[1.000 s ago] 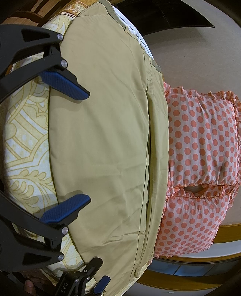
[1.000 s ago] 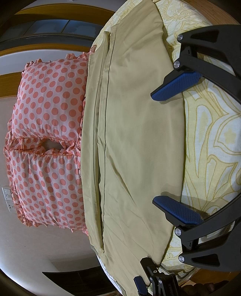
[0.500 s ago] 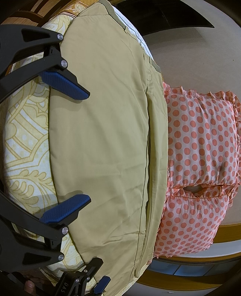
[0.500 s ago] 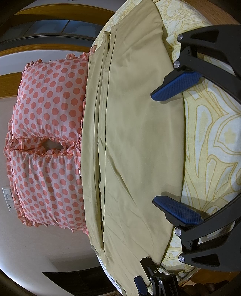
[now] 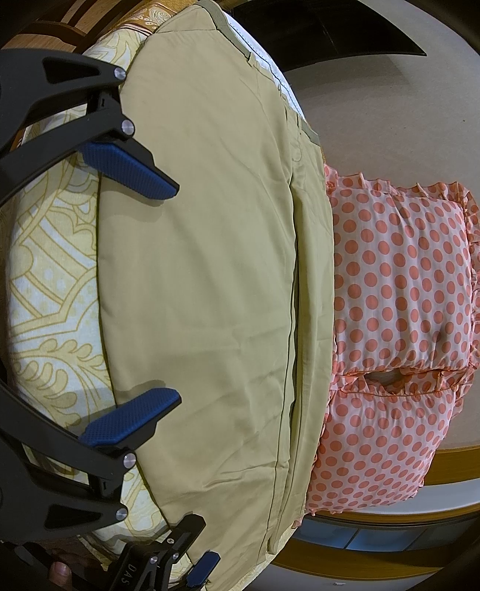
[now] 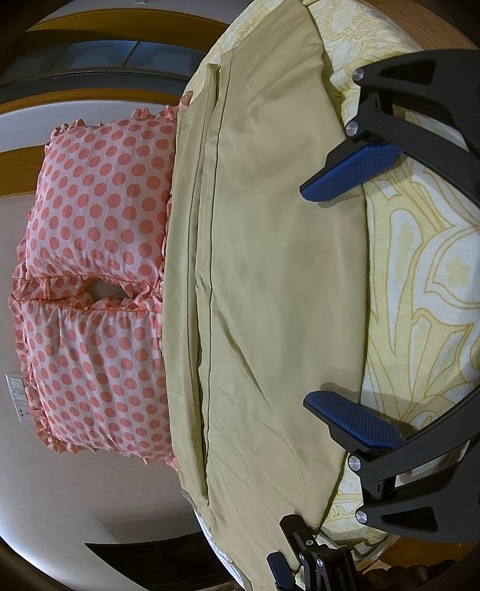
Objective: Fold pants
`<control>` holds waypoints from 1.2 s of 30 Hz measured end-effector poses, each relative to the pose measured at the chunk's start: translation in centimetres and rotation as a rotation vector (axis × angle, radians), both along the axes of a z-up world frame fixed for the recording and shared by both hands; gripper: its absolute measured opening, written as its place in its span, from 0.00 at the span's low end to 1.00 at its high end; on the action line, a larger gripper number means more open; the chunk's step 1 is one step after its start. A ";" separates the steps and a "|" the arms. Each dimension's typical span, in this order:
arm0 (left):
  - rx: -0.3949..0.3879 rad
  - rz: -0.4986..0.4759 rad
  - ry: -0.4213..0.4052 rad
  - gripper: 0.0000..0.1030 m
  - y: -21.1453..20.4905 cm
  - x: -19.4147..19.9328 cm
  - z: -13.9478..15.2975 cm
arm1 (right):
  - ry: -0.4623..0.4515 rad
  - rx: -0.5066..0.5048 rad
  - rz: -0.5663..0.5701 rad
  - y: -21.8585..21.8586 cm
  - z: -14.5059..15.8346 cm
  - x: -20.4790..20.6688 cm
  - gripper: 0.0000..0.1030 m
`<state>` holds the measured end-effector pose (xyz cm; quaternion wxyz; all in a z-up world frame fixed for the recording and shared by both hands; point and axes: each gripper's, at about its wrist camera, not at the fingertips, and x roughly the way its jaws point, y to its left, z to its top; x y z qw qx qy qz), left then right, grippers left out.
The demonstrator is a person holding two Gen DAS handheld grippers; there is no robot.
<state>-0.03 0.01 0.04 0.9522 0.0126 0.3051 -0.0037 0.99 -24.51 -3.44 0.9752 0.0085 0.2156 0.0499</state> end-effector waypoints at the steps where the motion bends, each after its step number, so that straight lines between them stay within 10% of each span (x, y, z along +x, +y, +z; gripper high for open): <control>1: 0.000 0.000 0.000 0.98 0.0 0.0 0.0 | 0.000 0.000 0.000 0.1 0.1 -0.2 0.99; 18: -0.001 -0.008 0.008 0.98 0.1 0.1 0.1 | 0.015 -0.005 0.019 0.0 -0.1 0.2 0.99; 23: -0.063 -0.015 0.032 0.98 1.6 1.1 3.2 | 0.068 0.125 0.052 -3.7 4.0 2.3 0.99; 28: -0.047 0.065 -0.033 0.98 3.3 5.1 6.4 | 0.084 0.264 -0.202 -12.2 9.5 11.1 0.99; 36: -0.048 0.166 0.060 0.98 5.2 12.6 5.8 | 0.321 0.342 -0.547 -21.8 7.8 30.0 0.79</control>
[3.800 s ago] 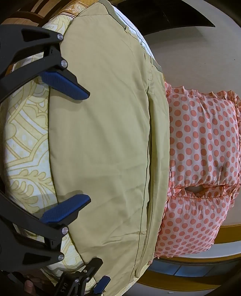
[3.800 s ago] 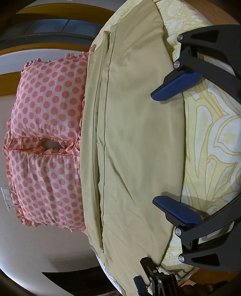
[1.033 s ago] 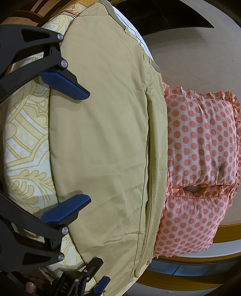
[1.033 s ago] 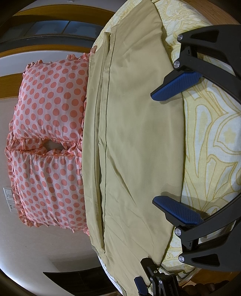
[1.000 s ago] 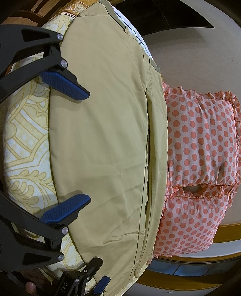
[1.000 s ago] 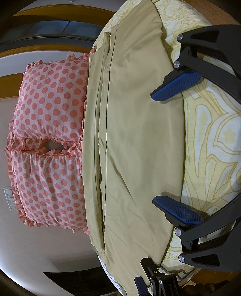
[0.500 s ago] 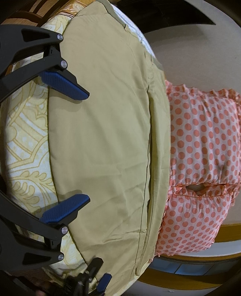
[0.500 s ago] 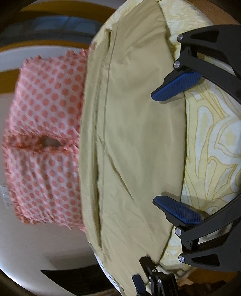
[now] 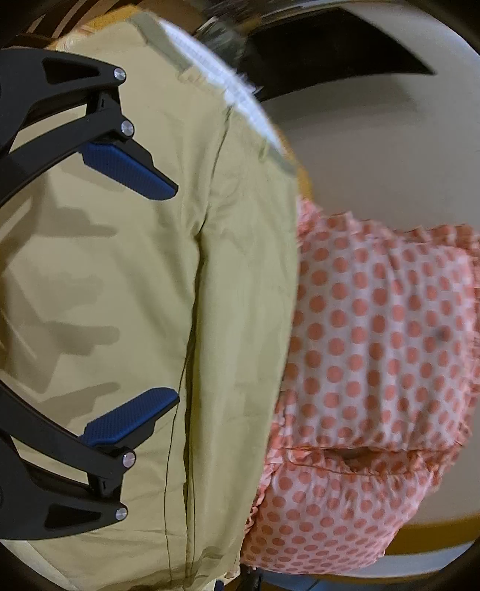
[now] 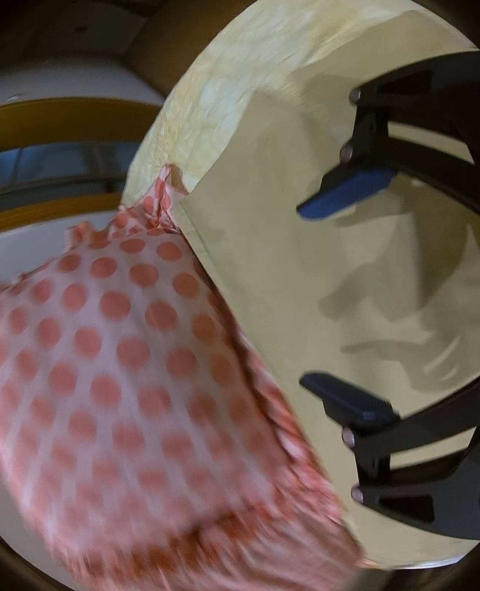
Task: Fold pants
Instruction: 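Grasp the khaki pants leg hem with the right gripper and lift it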
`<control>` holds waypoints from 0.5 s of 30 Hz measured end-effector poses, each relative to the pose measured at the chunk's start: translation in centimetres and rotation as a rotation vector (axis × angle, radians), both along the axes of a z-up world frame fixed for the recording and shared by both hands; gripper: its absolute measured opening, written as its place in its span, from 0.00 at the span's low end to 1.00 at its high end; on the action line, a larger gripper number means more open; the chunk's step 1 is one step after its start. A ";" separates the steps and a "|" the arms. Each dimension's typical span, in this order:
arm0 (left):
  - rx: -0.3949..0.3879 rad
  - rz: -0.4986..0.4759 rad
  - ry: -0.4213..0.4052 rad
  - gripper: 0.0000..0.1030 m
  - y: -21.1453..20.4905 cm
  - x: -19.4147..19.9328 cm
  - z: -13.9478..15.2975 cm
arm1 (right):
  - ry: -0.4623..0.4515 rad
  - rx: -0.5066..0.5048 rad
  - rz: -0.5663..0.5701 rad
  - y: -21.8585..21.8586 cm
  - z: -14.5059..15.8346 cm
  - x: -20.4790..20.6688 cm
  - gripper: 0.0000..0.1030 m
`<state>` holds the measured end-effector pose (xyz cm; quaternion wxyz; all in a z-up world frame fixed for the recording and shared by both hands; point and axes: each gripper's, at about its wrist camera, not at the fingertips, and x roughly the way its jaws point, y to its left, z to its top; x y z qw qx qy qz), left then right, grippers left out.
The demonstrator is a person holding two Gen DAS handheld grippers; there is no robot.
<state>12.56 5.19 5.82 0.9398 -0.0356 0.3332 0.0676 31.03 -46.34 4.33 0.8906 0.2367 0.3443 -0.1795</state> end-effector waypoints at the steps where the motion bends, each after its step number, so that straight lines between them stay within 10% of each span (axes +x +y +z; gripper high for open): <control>1: -0.033 -0.012 0.017 0.98 0.3 0.4 -0.3 | 0.025 0.002 -0.033 -0.7 -0.5 1.6 0.78; 9: -0.205 -0.036 0.056 0.98 1.9 1.0 -1.7 | 0.172 -0.070 -0.209 -3.9 -3.1 9.7 0.73; 13: -0.248 -0.038 0.087 0.98 2.3 1.5 -2.3 | 0.114 -0.124 -0.215 -4.3 -3.8 8.9 0.16; 15: -0.268 -0.037 0.086 0.98 2.6 1.4 -2.5 | 0.022 0.003 -0.188 -6.1 -4.4 7.1 0.06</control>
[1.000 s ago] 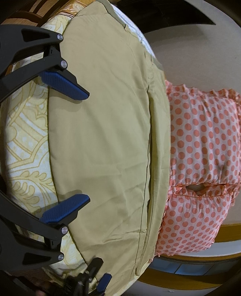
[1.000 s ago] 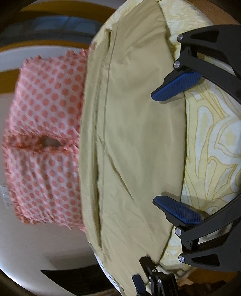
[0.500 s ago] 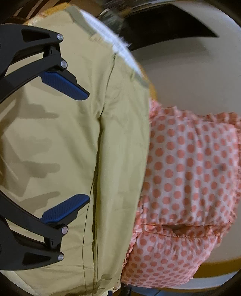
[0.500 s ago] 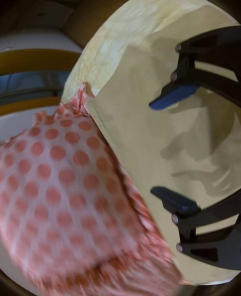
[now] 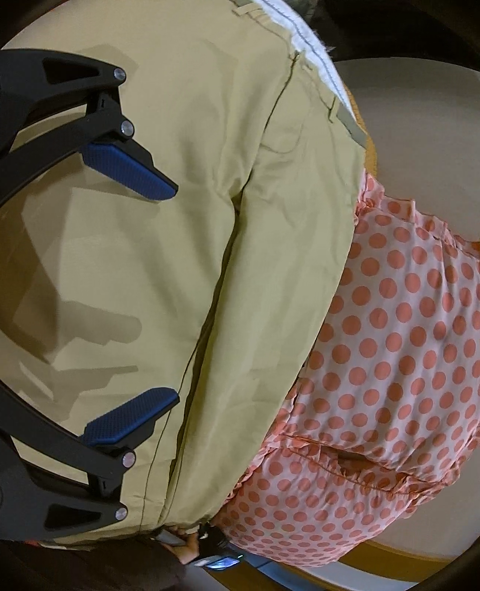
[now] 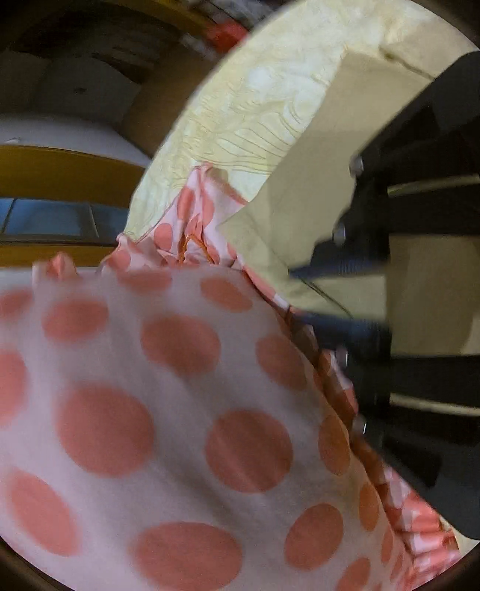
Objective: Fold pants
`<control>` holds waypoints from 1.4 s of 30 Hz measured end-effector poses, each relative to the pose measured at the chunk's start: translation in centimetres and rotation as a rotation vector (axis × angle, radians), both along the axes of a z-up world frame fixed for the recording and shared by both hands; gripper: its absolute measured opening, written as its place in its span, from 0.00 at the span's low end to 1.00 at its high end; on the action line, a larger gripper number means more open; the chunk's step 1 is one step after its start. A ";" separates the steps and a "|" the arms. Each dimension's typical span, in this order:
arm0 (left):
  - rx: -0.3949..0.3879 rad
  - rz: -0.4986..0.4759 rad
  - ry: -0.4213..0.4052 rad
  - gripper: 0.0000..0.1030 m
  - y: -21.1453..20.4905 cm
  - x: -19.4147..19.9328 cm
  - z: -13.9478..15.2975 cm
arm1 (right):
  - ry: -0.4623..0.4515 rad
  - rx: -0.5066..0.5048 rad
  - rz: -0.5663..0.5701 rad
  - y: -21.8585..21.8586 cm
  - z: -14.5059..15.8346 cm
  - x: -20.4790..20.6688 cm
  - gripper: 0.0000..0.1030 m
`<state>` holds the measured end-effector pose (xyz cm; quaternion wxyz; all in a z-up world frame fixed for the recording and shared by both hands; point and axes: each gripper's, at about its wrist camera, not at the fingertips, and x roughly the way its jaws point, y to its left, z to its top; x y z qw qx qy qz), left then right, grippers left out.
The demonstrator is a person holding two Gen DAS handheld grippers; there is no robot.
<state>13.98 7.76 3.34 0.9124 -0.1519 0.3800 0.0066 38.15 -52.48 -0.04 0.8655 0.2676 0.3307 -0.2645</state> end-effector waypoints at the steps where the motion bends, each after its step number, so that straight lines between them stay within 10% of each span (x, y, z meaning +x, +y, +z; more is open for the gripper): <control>1: -0.010 0.002 -0.001 0.98 0.1 0.0 -0.1 | -0.059 0.051 0.013 -0.8 -0.1 -1.0 0.04; 9: -0.029 0.017 -0.068 0.98 0.6 -1.0 0.6 | -0.512 0.247 0.194 -0.9 2.7 -19.3 0.04; 15: 0.096 0.023 -0.182 0.98 -0.3 -3.5 3.0 | -0.486 0.390 0.145 1.3 -1.7 -31.5 0.04; 18: 0.119 0.023 -0.198 0.98 -0.5 -4.1 4.0 | -0.433 0.494 0.142 1.4 -3.7 -32.1 0.06; 24: 0.127 0.037 -0.215 0.98 0.8 -4.7 5.7 | -0.420 0.525 0.137 1.6 -4.0 -32.5 0.48; 26: 0.116 0.018 -0.204 0.98 1.4 -3.9 6.2 | -0.433 0.475 0.134 1.8 -4.0 -32.1 0.47; 28: 0.100 0.003 -0.188 0.98 2.2 -2.5 6.5 | -0.422 0.437 0.150 1.4 -4.4 -31.4 0.03; 32: 0.044 0.035 -0.119 0.98 4.3 1.1 6.3 | -0.591 0.461 0.167 0.1 -3.4 -33.5 0.03; 42: -0.034 0.186 0.079 0.91 8.0 11.5 3.3 | -0.618 0.427 0.188 -0.1 -3.0 -34.0 0.03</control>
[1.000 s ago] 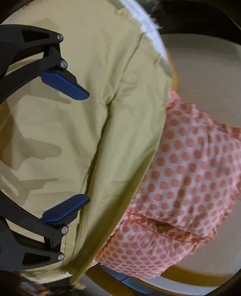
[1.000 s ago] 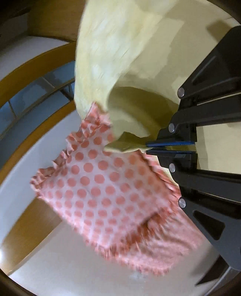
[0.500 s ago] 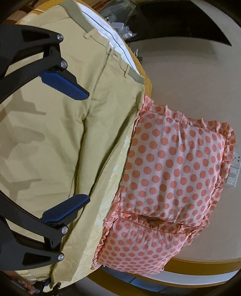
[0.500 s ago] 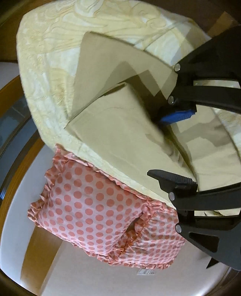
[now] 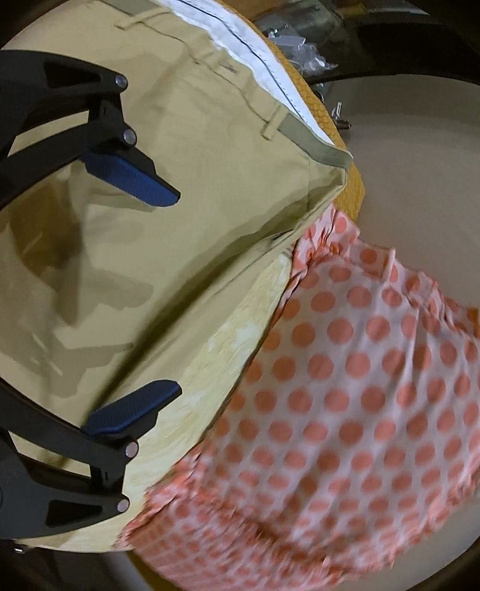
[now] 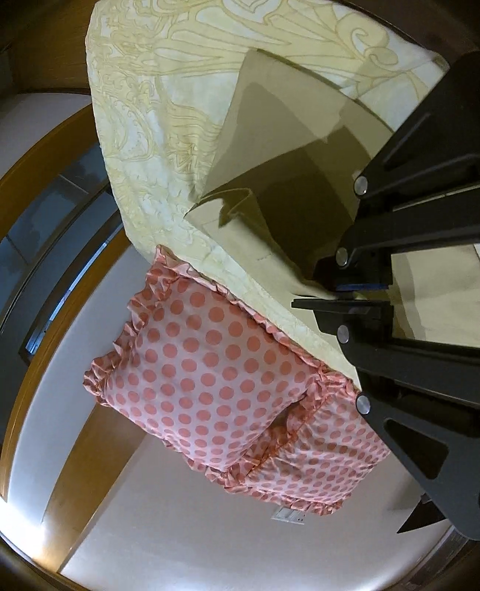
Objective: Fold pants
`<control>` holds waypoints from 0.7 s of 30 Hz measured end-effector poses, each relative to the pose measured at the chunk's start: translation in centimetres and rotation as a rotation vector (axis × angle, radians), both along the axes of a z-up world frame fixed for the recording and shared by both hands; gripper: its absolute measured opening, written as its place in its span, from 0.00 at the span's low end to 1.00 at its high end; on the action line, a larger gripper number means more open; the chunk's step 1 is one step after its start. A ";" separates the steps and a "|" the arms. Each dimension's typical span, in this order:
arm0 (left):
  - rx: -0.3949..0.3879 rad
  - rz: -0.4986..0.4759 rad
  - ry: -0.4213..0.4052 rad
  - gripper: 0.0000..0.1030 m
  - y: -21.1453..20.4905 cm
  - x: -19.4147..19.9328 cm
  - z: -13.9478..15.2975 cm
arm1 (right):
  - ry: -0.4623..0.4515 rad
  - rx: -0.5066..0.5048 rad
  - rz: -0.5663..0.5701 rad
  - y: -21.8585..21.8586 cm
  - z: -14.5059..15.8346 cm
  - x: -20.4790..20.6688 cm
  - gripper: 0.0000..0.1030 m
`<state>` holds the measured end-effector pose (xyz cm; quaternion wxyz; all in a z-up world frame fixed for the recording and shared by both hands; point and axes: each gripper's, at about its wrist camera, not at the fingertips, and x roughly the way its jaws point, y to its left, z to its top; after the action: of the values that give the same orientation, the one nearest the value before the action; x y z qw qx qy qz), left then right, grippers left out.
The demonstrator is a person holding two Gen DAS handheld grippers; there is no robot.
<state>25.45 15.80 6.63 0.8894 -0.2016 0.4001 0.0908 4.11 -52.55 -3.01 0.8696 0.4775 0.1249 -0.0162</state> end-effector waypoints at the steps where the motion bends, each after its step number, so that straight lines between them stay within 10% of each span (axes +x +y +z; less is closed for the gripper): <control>1: 0.016 0.015 0.022 0.91 0.2 1.2 -0.3 | 0.001 0.006 -0.001 0.0 -0.2 0.1 0.03; 6: 0.022 0.044 0.150 0.66 0.9 5.5 -2.5 | 0.010 0.023 -0.014 0.4 -1.4 0.3 0.03; 10: -0.054 0.044 0.113 0.08 1.5 5.3 -3.5 | 0.015 0.063 -0.014 0.2 -2.7 0.2 0.03; 21: -0.025 -0.007 -0.131 0.04 2.1 -12.4 3.1 | 0.028 0.038 -0.026 -0.6 -3.0 -1.8 0.03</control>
<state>13.03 17.85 9.70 0.9114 -0.2168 0.3427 0.0692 2.27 -53.16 -6.02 0.8583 0.4952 0.1311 -0.0317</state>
